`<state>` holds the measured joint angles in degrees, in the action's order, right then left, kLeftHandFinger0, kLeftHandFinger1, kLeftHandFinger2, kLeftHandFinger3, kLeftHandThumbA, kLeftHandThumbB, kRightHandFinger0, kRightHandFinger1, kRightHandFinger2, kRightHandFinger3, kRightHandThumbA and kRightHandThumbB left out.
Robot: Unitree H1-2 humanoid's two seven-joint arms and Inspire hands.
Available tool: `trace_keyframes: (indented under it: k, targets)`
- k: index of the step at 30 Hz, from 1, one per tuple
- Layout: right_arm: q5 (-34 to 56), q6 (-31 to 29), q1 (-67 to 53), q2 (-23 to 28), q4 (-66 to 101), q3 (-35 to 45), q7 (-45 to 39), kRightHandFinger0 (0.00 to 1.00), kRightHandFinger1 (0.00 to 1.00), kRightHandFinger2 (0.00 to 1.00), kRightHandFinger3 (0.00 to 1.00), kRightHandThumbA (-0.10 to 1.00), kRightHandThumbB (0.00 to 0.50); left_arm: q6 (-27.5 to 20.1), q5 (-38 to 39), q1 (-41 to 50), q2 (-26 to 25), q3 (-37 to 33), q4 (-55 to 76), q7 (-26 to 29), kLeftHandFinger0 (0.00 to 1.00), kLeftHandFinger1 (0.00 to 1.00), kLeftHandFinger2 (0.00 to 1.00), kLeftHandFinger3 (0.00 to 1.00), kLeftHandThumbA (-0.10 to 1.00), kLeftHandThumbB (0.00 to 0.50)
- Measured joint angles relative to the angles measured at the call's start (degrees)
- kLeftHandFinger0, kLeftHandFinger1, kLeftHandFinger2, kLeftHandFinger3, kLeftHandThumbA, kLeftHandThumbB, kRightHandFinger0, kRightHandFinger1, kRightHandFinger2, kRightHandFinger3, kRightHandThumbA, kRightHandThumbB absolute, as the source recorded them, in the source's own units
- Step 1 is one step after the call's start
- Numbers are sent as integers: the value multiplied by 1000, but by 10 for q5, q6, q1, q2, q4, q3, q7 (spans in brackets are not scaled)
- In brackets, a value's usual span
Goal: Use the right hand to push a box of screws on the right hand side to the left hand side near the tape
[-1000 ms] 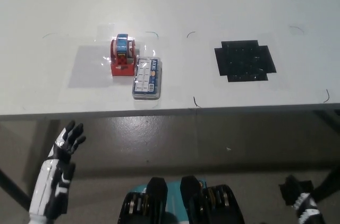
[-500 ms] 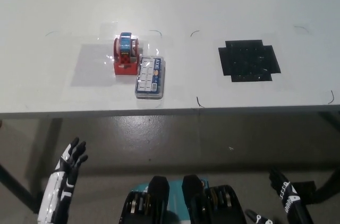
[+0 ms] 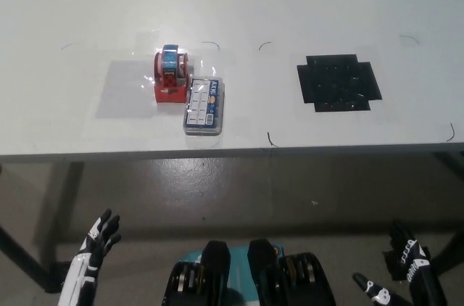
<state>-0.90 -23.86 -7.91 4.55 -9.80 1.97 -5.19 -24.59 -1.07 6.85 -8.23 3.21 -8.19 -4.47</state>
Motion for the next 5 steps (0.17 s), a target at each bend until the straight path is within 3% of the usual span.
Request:
trace_keyframes:
  k: [2, 5]
  targets:
    - [2, 0, 0, -2, 0, 3, 1, 1000, 1000, 1000, 1000, 1000, 265, 0, -1, 0, -3, 0, -1, 0, 1000, 1000, 1000, 1000, 955, 139]
    - [4, 0, 0, -5, -1, 5, 2, 1000, 1000, 1000, 1000, 1000, 284, 0, -1, 0, -3, 0, -2, 0, 1000, 1000, 1000, 1000, 961, 126]
